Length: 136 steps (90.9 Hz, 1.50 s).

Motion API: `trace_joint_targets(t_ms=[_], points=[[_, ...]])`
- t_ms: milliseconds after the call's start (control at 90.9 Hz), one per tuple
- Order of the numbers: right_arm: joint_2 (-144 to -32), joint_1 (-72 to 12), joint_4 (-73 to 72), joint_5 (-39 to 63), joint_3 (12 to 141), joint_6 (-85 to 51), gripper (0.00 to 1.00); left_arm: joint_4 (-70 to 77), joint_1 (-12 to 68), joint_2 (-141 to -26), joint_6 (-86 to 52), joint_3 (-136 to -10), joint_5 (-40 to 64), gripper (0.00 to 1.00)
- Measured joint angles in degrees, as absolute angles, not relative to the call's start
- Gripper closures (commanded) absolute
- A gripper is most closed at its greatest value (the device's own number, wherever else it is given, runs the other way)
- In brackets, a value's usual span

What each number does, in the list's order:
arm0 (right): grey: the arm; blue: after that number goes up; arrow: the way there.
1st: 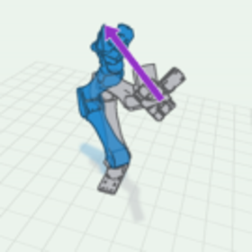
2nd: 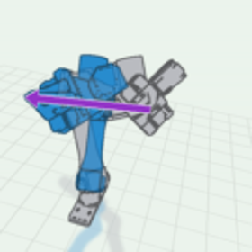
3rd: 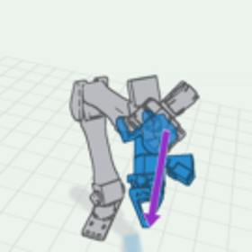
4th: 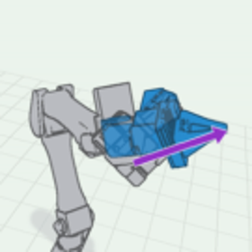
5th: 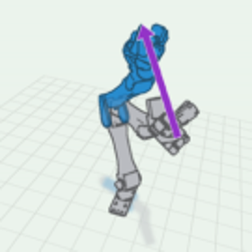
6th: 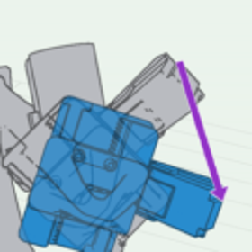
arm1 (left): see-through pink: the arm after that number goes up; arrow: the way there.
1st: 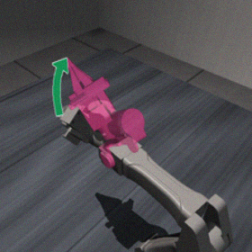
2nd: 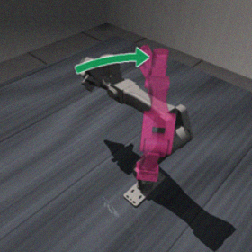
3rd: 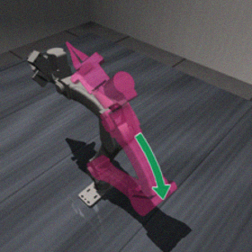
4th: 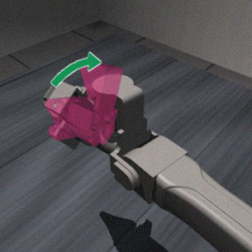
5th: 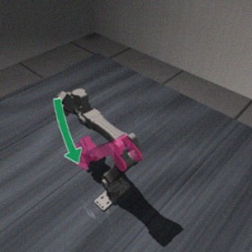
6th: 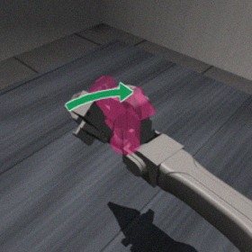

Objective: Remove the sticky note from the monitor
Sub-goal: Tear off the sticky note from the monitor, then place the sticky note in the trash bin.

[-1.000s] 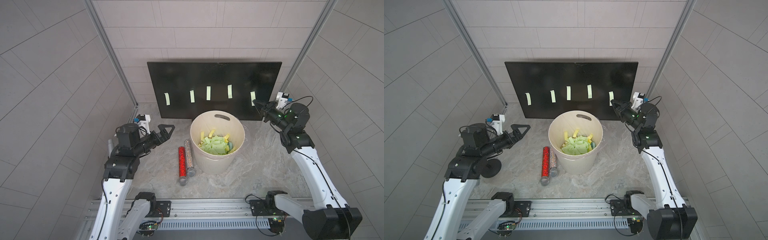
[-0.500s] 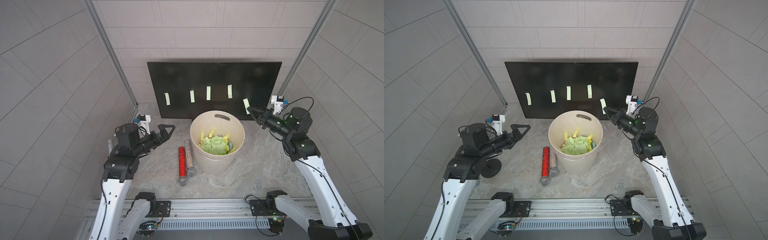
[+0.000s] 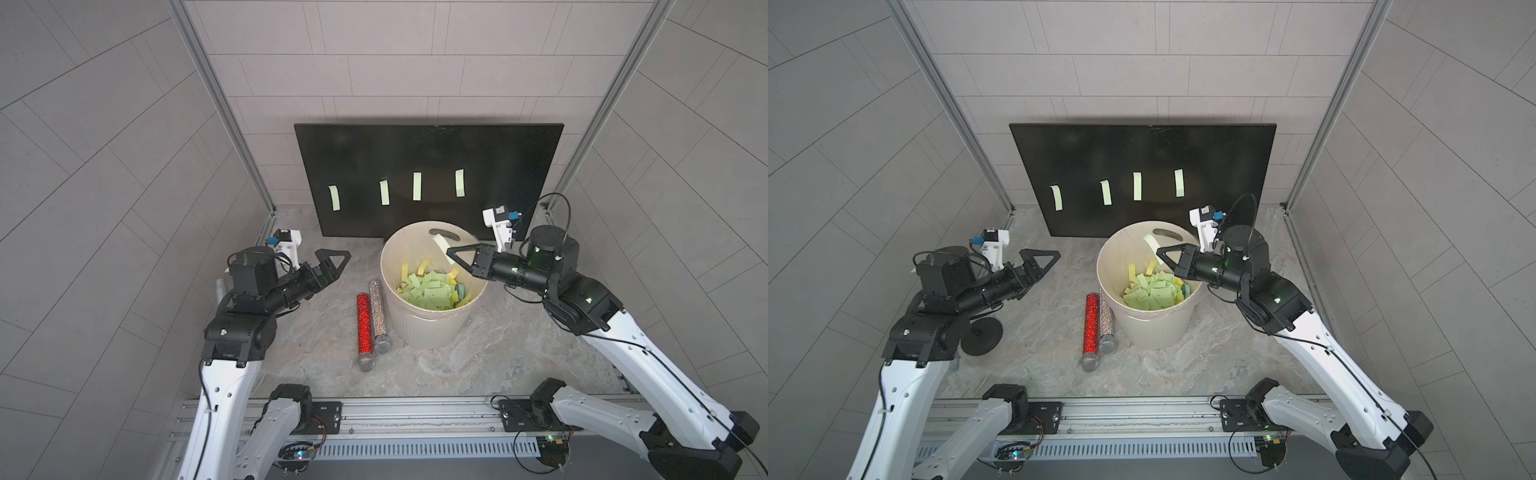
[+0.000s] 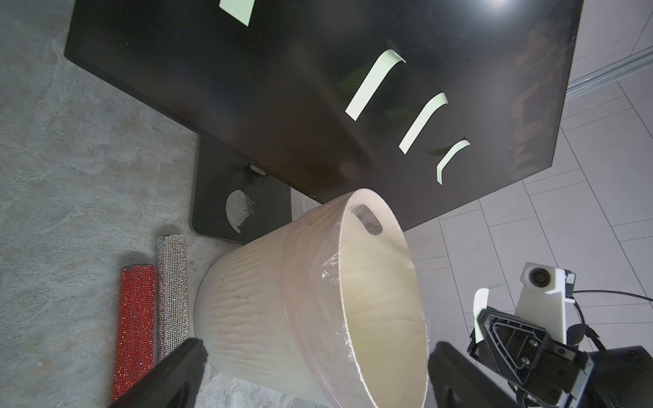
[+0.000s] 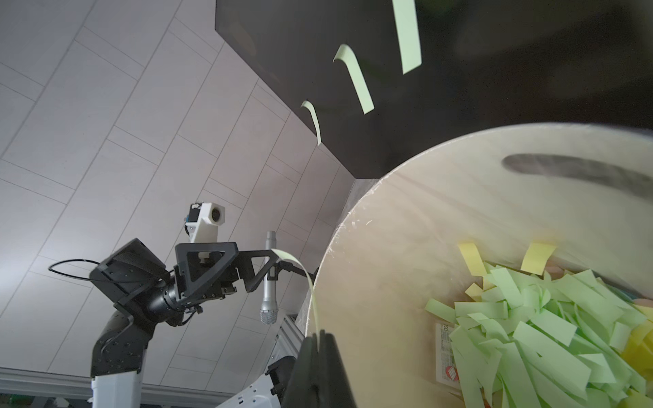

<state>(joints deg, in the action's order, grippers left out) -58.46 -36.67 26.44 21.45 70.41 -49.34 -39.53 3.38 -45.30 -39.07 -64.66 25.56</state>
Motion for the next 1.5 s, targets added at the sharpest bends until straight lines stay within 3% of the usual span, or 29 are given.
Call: trace_joint_targets(t_ms=[539, 1497], points=[[-65.32, -49.19, 35.66, 4.67, 72.99, -40.88, 0.97, -40.18, 3.38, -43.31, -39.05, -65.34, 25.69, 0.0], [-65.93, -49.34, 38.61, -1.17, 76.9, -37.3, 0.54, -40.84, 3.38, -43.05, -39.03, -65.34, 25.71, 0.0]])
